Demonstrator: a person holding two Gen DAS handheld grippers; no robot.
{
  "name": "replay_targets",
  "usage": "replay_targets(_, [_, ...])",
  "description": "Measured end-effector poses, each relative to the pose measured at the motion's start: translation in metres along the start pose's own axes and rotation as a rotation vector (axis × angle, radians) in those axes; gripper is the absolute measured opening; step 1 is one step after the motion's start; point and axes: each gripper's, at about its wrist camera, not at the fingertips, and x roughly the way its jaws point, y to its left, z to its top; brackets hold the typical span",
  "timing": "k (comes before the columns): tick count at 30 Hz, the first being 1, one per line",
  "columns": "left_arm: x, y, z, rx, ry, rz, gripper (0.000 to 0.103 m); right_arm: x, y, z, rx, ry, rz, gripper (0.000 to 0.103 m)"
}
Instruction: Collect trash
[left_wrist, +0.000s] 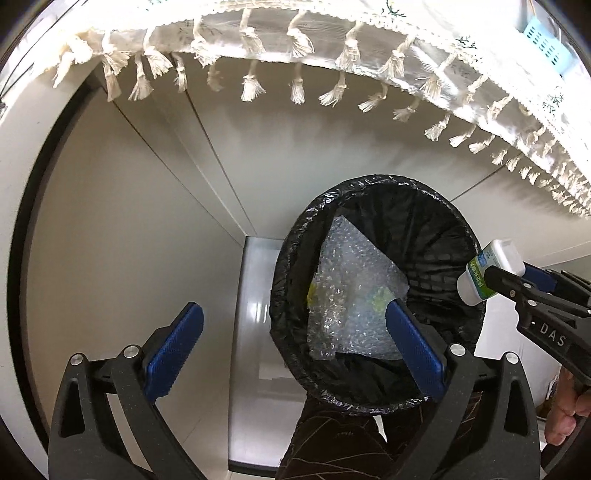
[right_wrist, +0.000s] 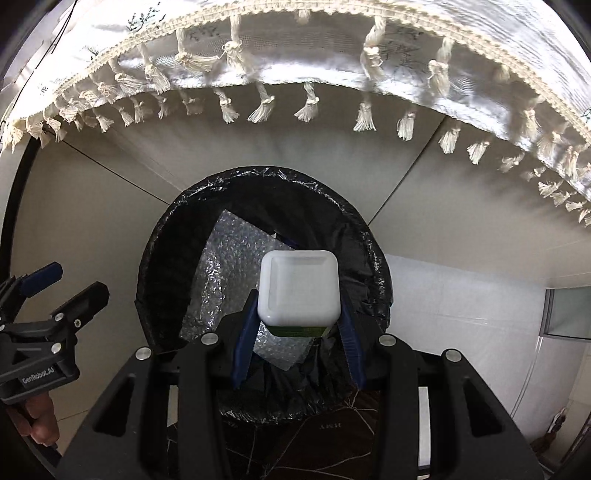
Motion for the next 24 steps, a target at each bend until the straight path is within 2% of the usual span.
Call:
replay_targets(3, [0.001, 0.001, 0.0, 0.0, 0.003, 0.003, 0.097, -0.002, 0.001, 0.001, -0.001, -0.015, -0.001, 0.043])
replay_targets(5, [-0.001, 0.001, 0.001, 0.0, 0.003, 0.006, 0.097, -0.006, 0.0, 0.002, 0.002, -0.028, -0.002, 0.056])
replay_targets(9, [-0.004, -0.001, 0.004, 0.001, 0.004, 0.004, 0.097, -0.017, -0.006, 0.005, 0.005, -0.033, -0.003, 0.063])
replay_targets(11, [-0.008, -0.003, 0.008, -0.001, 0.001, 0.002, 0.097, -0.025, -0.011, 0.005, 0.005, -0.038, -0.003, 0.074])
replay_targets(12, [-0.013, -0.004, 0.01, -0.001, -0.005, -0.001, 0.097, -0.033, -0.015, 0.006, 0.01, -0.048, -0.008, 0.076])
replay_targets(16, [-0.042, -0.01, 0.021, 0.0, -0.049, -0.019, 0.097, -0.071, -0.034, 0.009, 0.038, -0.116, -0.023, 0.089])
replay_targets(20, [-0.08, -0.014, 0.034, 0.003, -0.103, -0.035, 0.097, -0.114, -0.053, 0.011, 0.071, -0.192, -0.043, 0.094])
replay_targets(24, [-0.123, -0.017, 0.047, -0.008, -0.171, -0.065, 0.097, -0.156, -0.072, 0.013, 0.11, -0.279, -0.045, 0.095])
